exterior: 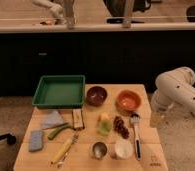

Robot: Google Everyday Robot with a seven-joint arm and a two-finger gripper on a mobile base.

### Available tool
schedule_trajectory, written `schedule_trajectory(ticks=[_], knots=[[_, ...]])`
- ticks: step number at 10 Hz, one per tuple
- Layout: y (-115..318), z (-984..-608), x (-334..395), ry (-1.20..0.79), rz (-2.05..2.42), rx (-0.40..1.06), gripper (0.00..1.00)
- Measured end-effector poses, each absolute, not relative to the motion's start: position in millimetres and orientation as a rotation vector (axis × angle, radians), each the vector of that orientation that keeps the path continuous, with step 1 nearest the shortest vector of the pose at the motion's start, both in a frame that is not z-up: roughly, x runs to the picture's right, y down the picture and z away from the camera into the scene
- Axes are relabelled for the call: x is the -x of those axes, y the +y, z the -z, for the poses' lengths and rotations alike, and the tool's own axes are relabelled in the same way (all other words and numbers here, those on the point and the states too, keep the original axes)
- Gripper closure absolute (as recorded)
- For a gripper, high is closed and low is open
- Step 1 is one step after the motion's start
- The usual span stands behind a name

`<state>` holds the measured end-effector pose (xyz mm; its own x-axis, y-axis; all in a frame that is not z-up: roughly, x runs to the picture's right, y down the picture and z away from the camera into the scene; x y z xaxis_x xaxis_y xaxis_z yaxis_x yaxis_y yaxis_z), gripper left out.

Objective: Place brush in table surface

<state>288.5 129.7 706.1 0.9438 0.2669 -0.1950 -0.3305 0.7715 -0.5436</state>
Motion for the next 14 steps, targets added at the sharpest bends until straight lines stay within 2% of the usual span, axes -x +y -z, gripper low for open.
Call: schedule_trajectory(ticks=[10, 14], knots=[[149, -717, -283, 0.324, -0.979, 0.622, 0.2], [148, -721, -280, 0.325, -1.011, 0.634, 0.2]])
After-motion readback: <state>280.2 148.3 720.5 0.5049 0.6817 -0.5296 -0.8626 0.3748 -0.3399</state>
